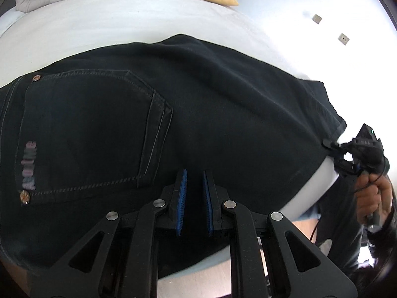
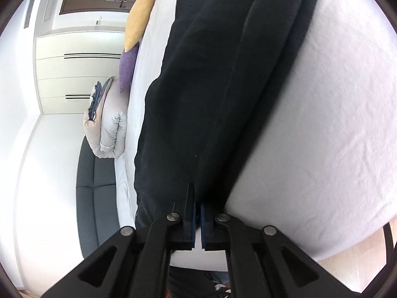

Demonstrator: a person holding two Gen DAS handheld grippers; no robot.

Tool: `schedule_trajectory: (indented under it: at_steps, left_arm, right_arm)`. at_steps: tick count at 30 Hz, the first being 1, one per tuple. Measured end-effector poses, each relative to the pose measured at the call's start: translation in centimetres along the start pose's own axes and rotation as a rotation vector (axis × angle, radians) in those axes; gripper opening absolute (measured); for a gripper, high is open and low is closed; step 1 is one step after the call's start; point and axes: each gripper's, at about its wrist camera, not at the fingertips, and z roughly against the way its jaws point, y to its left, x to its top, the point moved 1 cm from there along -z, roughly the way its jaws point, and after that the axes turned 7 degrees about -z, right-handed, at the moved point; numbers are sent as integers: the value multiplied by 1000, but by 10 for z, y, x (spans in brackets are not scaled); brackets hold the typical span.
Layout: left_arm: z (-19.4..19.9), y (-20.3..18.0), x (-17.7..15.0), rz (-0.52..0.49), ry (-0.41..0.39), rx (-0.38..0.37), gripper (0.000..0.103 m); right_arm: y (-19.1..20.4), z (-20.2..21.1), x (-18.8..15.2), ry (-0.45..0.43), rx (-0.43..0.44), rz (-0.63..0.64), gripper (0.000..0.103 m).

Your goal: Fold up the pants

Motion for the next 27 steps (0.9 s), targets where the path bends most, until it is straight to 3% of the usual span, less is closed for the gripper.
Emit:
schedule_trajectory:
  at_steps: [8, 9, 11, 12, 13, 14, 17, 20, 21, 23, 24, 26, 27]
  left_arm:
    - [4, -5, -15, 16, 0, 11, 13]
    - [5, -6, -13, 15, 4, 19, 13]
    - [15, -2, -3, 0, 6, 34, 13]
    - [16, -4, 7, -3, -2, 28, 13]
    - [20, -6, 13, -5, -18, 20, 13]
    - [21, -9, 19, -6, -30, 16, 13]
    - [15, -16, 40, -20, -44, 9, 13]
    - [-3, -20, 56, -40, -25, 25, 13]
    - [-12, -20, 59, -38, -8, 25, 13]
    - [-26, -21, 56, -36, 28, 37, 13]
    - [-28, -20, 54, -31, 20, 36, 13]
    - [-30, -16, 52, -6, 12, 16, 13]
    - [-30, -14, 52, 1, 11, 7, 13]
  right_arm:
    - [-2, 2, -5, 41, 12, 27, 1]
    - [2, 6, -6, 59, -15, 43, 8]
    - [21, 19, -11, 62, -117, 148, 31]
    - [32, 27, -13, 45, -163, 209, 50]
    - [47, 36, -14, 17, -221, 281, 62]
    - [58, 41, -13, -8, -249, 326, 62]
    - [102, 46, -2, -57, -192, 455, 61]
    - [138, 6, 7, 49, -116, 544, 45]
    - [143, -12, 12, 83, -115, 535, 38]
    - [141, -57, 22, 159, -136, 491, 35]
    - [135, -82, 30, 201, -144, 456, 26]
    - [123, -106, 41, 214, -227, 422, 22]
    - [118, -114, 47, 212, -244, 424, 16]
